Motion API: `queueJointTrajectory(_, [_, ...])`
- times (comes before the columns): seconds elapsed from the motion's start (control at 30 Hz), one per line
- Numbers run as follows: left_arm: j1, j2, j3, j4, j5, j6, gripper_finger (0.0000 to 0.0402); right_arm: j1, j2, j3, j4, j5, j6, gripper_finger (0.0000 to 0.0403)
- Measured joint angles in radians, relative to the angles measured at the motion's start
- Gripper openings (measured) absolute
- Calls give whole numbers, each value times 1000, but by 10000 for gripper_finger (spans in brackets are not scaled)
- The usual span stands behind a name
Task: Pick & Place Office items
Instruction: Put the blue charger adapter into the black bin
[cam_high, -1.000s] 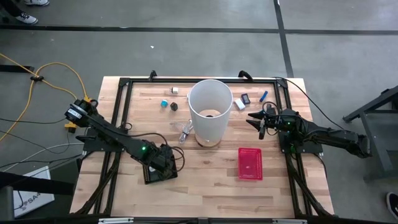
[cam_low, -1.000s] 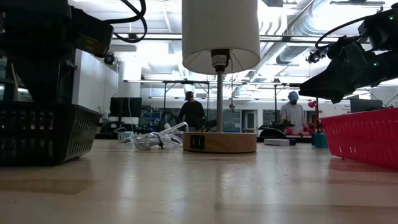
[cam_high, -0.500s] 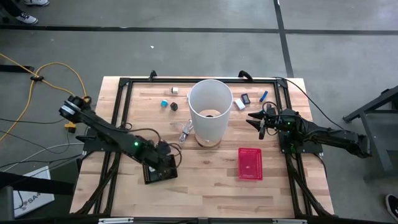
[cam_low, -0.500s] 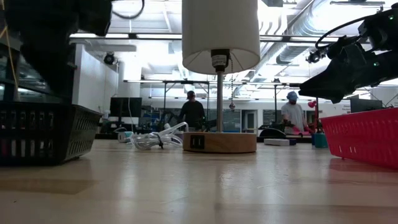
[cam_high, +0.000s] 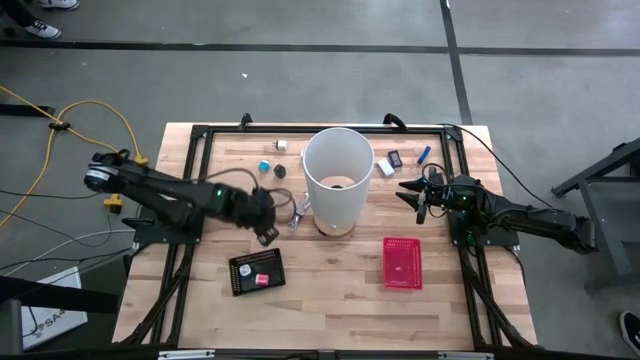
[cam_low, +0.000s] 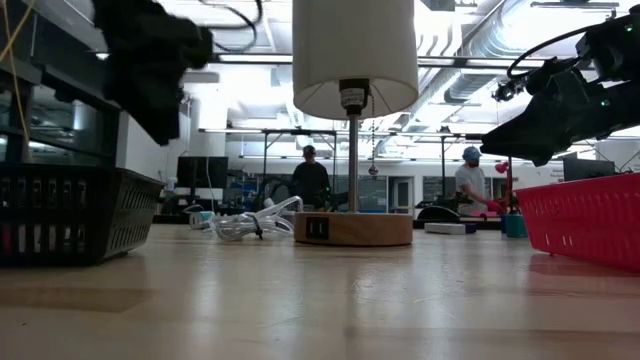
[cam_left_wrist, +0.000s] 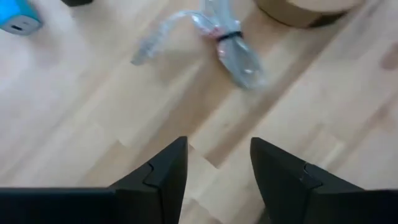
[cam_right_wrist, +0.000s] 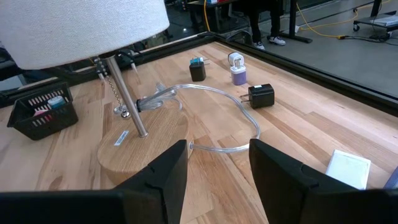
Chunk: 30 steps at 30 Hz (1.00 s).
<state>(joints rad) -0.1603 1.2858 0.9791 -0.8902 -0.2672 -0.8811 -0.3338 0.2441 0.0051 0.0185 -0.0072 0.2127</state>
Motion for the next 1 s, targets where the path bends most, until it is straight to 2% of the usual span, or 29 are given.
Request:
queueJointTrajectory(0.57, [552, 16, 0, 82, 193, 464, 169, 0, 0, 0, 0, 0, 0, 160])
queueJointTrajectory(0.77, [686, 73, 0, 145, 211, 466, 169, 0, 0, 0, 0, 0, 0, 160])
queueJointTrajectory(1.0, [781, 134, 0, 203, 213, 419, 169, 0, 0, 0, 0, 0, 0, 160])
